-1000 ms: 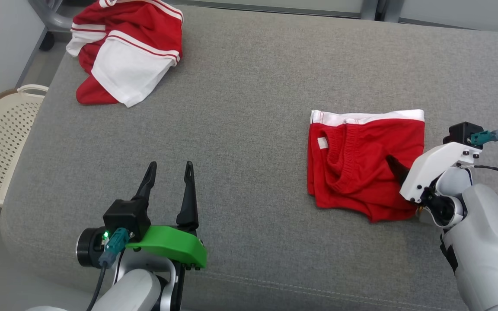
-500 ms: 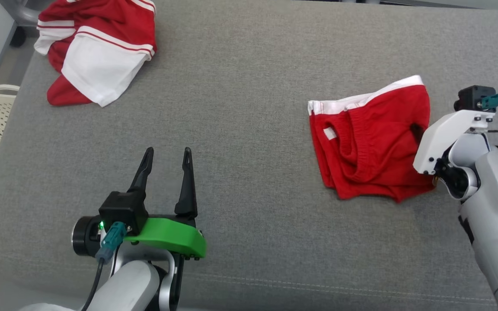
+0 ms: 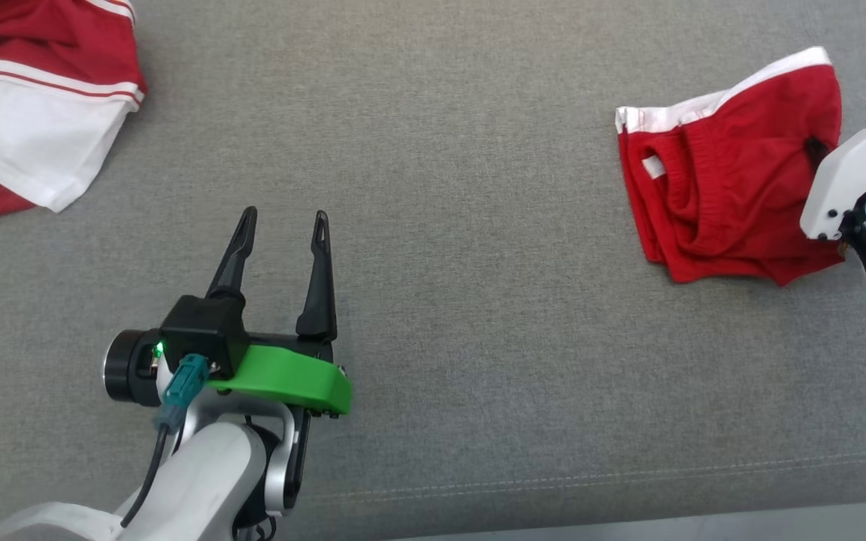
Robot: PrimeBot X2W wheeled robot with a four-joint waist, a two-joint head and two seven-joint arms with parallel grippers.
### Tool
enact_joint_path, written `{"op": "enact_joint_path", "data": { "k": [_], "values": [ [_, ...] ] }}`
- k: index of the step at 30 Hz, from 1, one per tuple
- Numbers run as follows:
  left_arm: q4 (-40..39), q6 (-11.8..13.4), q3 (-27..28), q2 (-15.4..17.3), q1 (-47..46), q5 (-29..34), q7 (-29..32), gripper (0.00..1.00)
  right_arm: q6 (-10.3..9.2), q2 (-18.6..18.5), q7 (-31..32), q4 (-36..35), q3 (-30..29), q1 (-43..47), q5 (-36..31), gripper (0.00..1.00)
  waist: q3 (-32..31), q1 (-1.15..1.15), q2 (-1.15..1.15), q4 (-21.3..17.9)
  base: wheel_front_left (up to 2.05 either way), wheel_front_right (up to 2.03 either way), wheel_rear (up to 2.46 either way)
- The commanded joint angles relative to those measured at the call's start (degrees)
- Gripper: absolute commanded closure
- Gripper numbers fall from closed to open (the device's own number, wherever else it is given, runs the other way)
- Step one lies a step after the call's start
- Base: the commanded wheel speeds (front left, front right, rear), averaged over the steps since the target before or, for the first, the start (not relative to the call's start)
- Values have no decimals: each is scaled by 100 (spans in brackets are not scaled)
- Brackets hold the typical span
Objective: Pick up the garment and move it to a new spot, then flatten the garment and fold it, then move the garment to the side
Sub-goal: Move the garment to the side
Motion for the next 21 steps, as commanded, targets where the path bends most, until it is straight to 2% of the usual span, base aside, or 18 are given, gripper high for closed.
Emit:
{"op": "enact_joint_path", "data": {
  "k": [1, 9, 21],
  "values": [
    [-53, 28, -19, 41, -126, 73, 40, 0, -2, -70, -60, 12, -9, -149, -101, 100, 317, 0, 0, -335, 0, 0, 0],
    [-229, 104, -33, 146, -384, 219, 184, 0, -2, -377, -230, 212, -68, -671, -528, 100, 720, 0, 0, -553, 0, 0, 0],
    [-779, 384, 39, 615, -518, 508, 509, 0, -2, -558, -525, 623, -316, -1379, -863, 100, 1240, 0, 0, -915, 0, 0, 0]
  ]
}}
